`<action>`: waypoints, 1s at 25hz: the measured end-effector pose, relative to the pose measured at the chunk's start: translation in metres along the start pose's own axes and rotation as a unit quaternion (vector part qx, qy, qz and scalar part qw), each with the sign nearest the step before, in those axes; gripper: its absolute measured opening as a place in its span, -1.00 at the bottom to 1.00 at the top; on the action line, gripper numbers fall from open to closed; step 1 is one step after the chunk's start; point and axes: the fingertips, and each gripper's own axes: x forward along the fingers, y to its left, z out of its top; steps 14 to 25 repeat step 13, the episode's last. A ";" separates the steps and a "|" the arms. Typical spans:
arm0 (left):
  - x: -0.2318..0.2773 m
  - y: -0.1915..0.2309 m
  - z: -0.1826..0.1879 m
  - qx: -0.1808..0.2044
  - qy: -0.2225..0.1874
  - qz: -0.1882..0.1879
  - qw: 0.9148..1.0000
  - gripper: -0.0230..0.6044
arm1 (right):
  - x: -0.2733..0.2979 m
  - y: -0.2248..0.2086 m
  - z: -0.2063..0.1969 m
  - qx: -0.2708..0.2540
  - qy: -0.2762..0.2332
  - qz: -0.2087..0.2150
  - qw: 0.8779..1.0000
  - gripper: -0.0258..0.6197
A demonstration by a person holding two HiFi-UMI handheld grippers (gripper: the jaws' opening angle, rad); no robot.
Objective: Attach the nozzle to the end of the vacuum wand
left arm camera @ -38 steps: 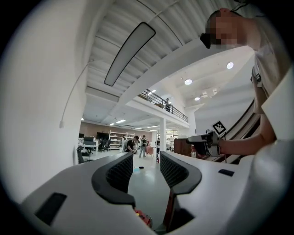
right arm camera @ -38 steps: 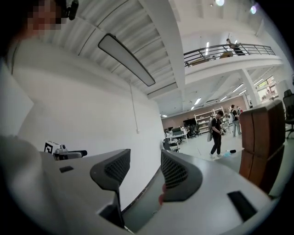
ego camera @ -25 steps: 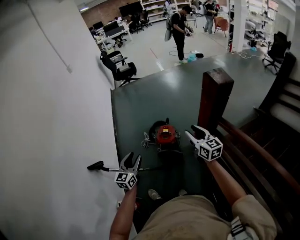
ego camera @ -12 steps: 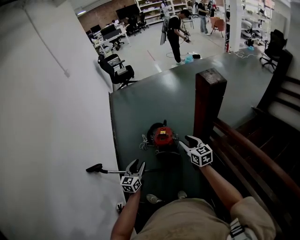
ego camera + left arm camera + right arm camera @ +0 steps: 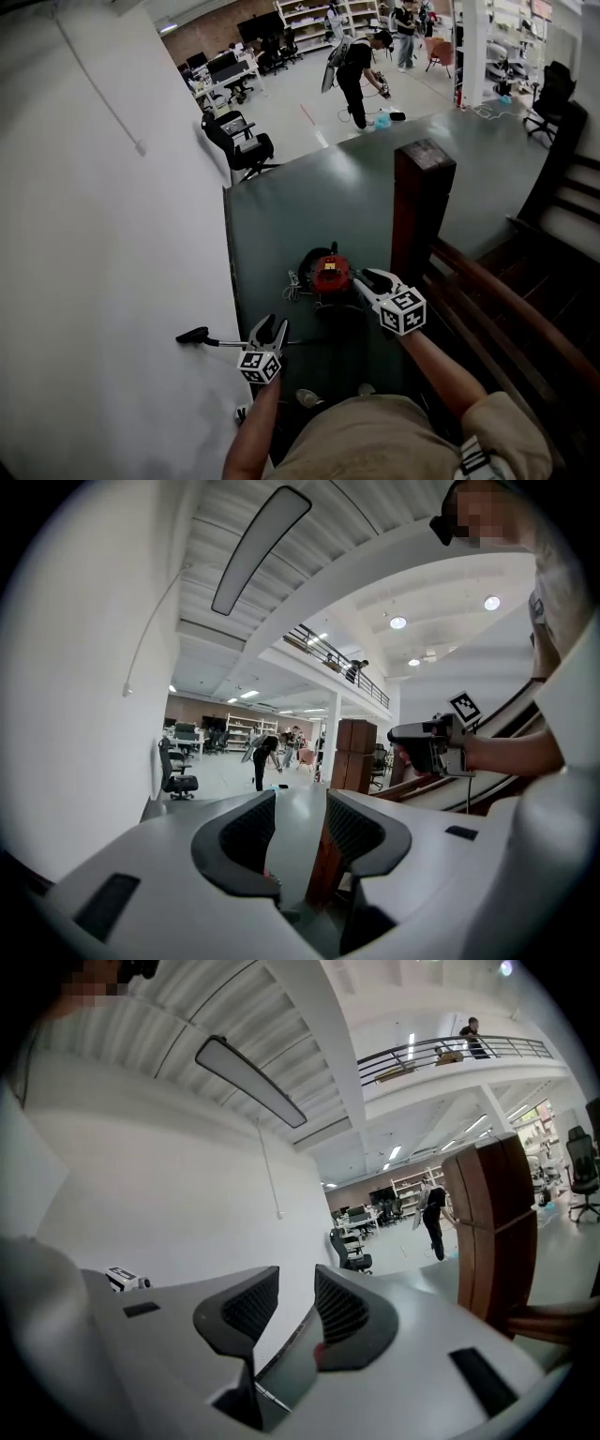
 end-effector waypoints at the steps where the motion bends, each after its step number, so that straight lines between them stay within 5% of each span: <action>1: -0.001 0.002 0.003 -0.001 -0.003 0.001 1.000 -0.36 | 0.000 0.007 0.004 -0.003 -0.002 0.007 1.000 -0.53; 13: -0.003 0.015 0.024 -0.009 -0.035 -0.003 0.999 -0.36 | 0.008 0.044 0.030 -0.065 -0.013 0.015 0.998 -0.53; 25: -0.003 0.015 0.024 -0.009 -0.035 -0.003 0.999 -0.36 | 0.008 0.044 0.030 -0.065 -0.013 0.015 0.998 -0.53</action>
